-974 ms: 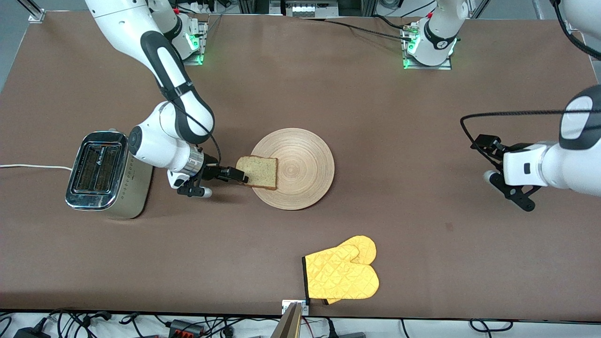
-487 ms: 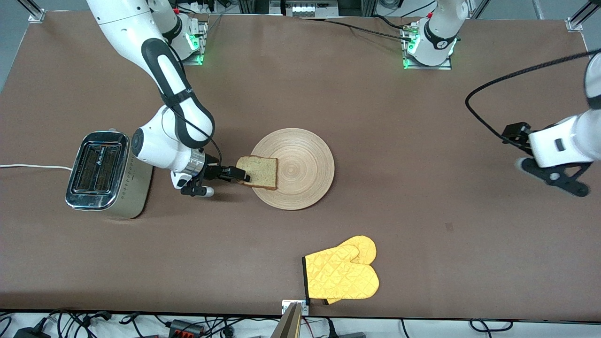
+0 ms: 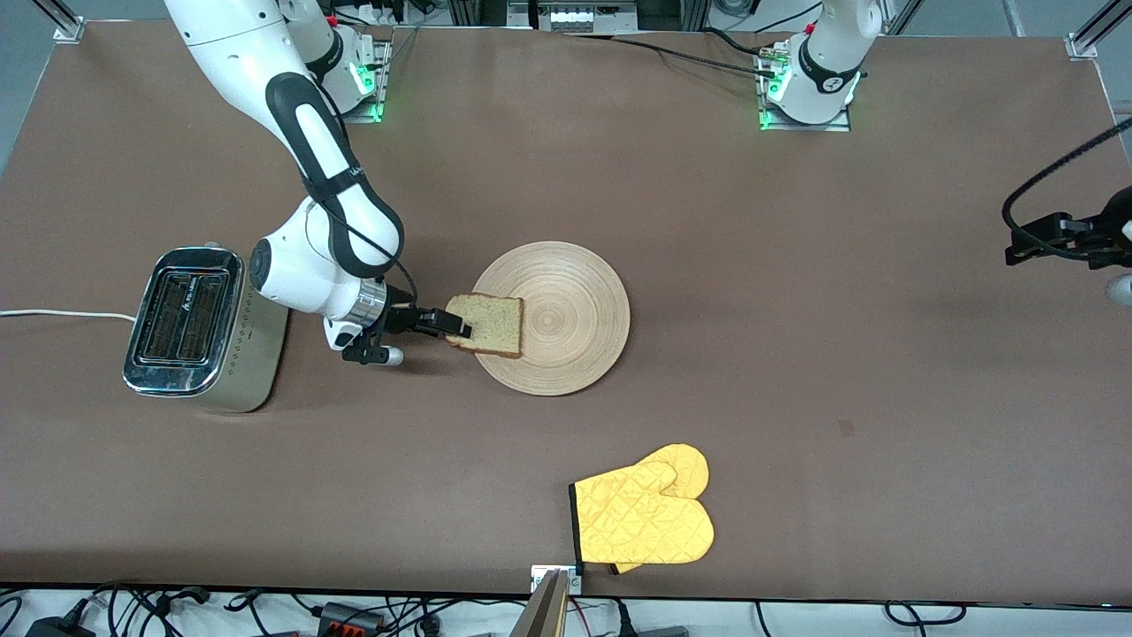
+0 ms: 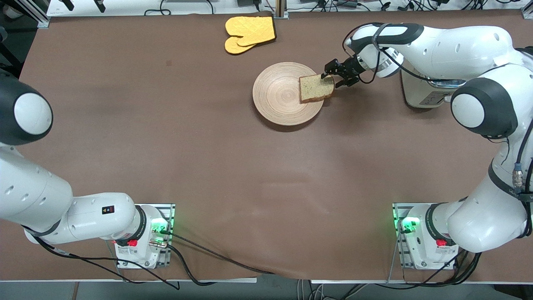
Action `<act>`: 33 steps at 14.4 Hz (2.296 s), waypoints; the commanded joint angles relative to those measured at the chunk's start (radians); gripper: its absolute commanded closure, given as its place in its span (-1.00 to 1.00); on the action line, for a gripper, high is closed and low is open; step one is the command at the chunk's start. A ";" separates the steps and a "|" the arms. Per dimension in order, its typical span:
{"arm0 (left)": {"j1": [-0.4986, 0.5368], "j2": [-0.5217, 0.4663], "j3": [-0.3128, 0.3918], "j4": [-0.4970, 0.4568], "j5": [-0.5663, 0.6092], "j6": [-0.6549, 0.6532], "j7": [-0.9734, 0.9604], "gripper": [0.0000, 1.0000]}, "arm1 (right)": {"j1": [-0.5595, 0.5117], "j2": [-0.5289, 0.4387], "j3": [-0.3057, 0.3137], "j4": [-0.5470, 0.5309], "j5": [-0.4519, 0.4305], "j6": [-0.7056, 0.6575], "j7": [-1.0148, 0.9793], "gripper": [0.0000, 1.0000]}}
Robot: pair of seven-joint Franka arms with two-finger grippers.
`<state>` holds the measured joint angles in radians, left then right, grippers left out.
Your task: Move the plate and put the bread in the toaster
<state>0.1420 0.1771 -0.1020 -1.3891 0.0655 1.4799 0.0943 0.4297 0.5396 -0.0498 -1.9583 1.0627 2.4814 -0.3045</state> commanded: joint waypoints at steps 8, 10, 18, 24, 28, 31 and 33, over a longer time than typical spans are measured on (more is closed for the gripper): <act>-0.079 -0.255 0.047 -0.312 -0.006 0.063 -0.099 -1.00 | -0.003 -0.041 0.016 -0.031 0.117 -0.044 -0.021 -0.08; -0.079 -0.257 0.047 -0.312 -0.006 0.063 -0.103 -1.00 | -0.002 -0.043 0.016 -0.031 0.117 -0.044 -0.019 0.25; -0.108 -0.274 0.067 -0.320 -0.004 0.059 -0.108 -1.00 | -0.009 -0.088 0.004 -0.018 0.108 -0.042 -0.027 1.00; -0.111 -0.257 0.044 -0.289 -0.003 0.053 -0.108 -1.00 | -0.014 -0.148 -0.125 0.102 -0.214 -0.235 0.063 1.00; -0.110 -0.254 0.045 -0.288 -0.003 0.050 -0.108 -1.00 | -0.020 -0.148 -0.220 0.414 -0.513 -0.702 0.333 1.00; -0.110 -0.251 0.045 -0.288 -0.003 0.050 -0.108 -1.00 | -0.020 -0.152 -0.261 0.603 -0.766 -0.986 0.364 1.00; -0.111 -0.251 0.044 -0.286 -0.003 0.050 -0.108 -1.00 | -0.026 -0.152 -0.288 0.701 -0.886 -1.132 0.325 1.00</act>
<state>0.0349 -0.0704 -0.0576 -1.6793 0.0655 1.5307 -0.0011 0.4088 0.3611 -0.3182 -1.3723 0.2709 1.4748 0.0371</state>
